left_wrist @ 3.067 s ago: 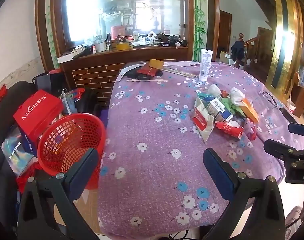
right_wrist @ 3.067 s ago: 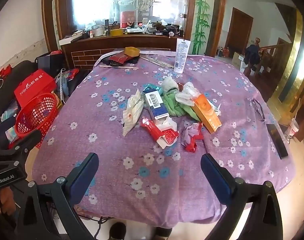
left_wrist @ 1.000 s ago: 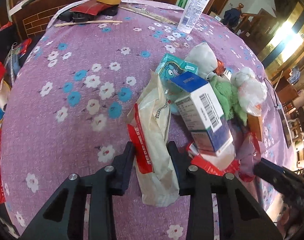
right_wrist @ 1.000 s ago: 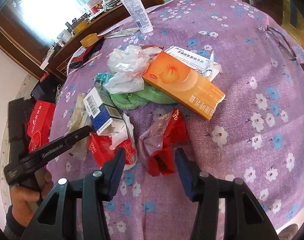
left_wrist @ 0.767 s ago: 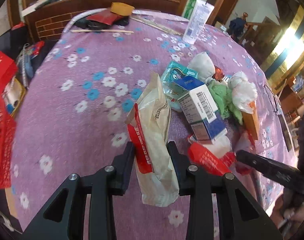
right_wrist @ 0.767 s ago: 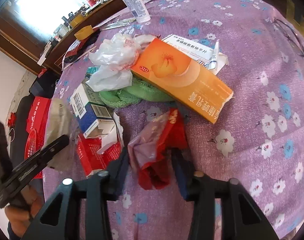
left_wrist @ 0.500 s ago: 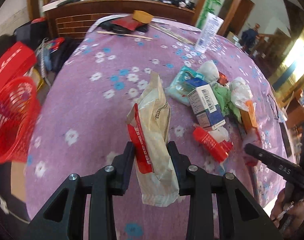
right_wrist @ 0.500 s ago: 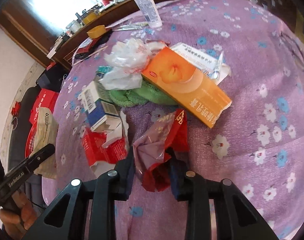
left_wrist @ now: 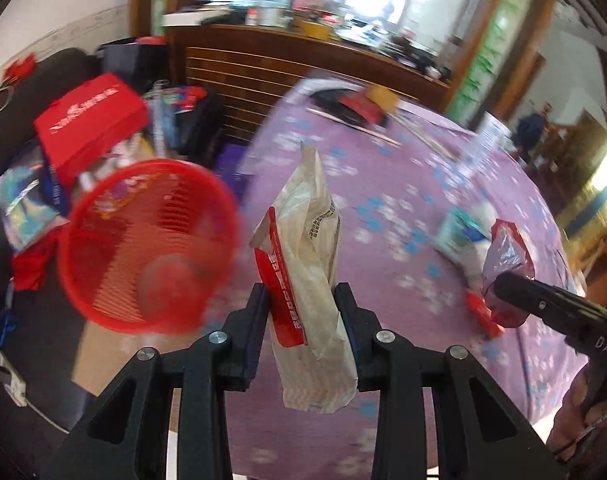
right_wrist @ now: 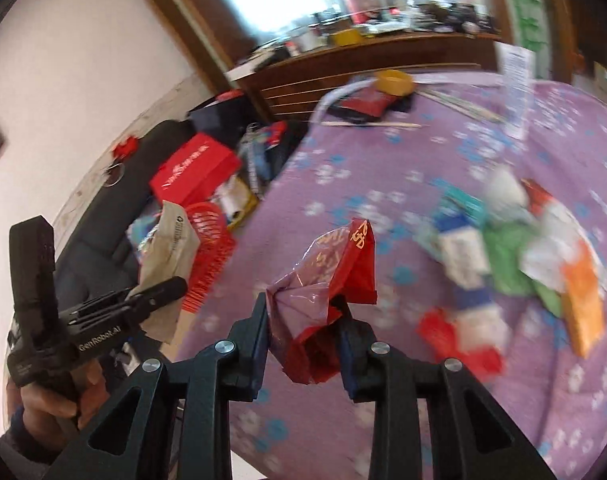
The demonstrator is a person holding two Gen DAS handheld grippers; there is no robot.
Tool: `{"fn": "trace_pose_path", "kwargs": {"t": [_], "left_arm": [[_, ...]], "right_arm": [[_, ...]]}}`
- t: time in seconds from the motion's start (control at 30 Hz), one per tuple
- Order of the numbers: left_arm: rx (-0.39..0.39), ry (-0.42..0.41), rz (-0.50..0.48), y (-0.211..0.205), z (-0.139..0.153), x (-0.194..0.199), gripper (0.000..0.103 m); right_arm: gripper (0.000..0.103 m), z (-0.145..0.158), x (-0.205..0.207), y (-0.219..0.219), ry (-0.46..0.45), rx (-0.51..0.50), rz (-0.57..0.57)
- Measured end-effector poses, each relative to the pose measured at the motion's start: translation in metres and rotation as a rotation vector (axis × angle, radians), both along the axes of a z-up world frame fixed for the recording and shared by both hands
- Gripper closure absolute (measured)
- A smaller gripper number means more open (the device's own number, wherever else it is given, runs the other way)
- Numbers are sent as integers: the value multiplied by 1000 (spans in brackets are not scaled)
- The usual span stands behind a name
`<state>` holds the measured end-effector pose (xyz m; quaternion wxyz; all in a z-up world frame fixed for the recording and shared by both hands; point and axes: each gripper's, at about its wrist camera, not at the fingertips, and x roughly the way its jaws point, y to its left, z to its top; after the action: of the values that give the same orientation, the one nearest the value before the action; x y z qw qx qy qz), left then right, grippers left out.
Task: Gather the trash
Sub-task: 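Carry both items over the red basket and open both tools to drop them, then grasp the blue-white medicine box with the left tool while the right tool grasps a plastic bag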
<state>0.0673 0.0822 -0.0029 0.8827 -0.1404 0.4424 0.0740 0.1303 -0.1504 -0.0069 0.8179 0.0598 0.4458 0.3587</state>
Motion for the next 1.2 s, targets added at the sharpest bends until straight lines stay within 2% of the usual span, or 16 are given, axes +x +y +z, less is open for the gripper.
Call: {"fn": "trace_pose_path", "kwargs": {"t": [0.13, 0.23, 0.43, 0.5, 0.53, 0.57, 0.6, 0.63, 0.83, 1.03, 1.2], "left_arm": [[11, 10, 87, 52, -2, -3, 70], [24, 21, 136, 88, -7, -1, 70], [21, 44, 163, 127, -20, 6, 69], [23, 51, 167, 132, -24, 11, 65], [10, 53, 165, 135, -26, 13, 64], [0, 50, 171, 139, -26, 13, 61], [-3, 50, 178, 141, -27, 14, 52], [-9, 45, 185, 143, -26, 13, 49], [-19, 4, 141, 128, -18, 8, 47], [-52, 3, -37, 59, -21, 19, 47], [-83, 30, -114, 1, -29, 28, 47]], "right_arm": [[71, 2, 11, 78, 18, 23, 113], [70, -7, 26, 130, 85, 53, 161], [69, -19, 43, 195, 134, 62, 212], [67, -24, 47, 206, 139, 51, 214], [62, -26, 51, 213, 150, 55, 221], [48, -28, 55, 221, 165, 66, 231], [42, -30, 58, 224, 170, 67, 223], [36, -30, 60, 223, 166, 65, 200], [36, -19, 58, 182, 139, 89, 132], [36, -28, 37, 101, 149, 48, 8], [36, -33, 24, 30, 158, 47, -61]]}}
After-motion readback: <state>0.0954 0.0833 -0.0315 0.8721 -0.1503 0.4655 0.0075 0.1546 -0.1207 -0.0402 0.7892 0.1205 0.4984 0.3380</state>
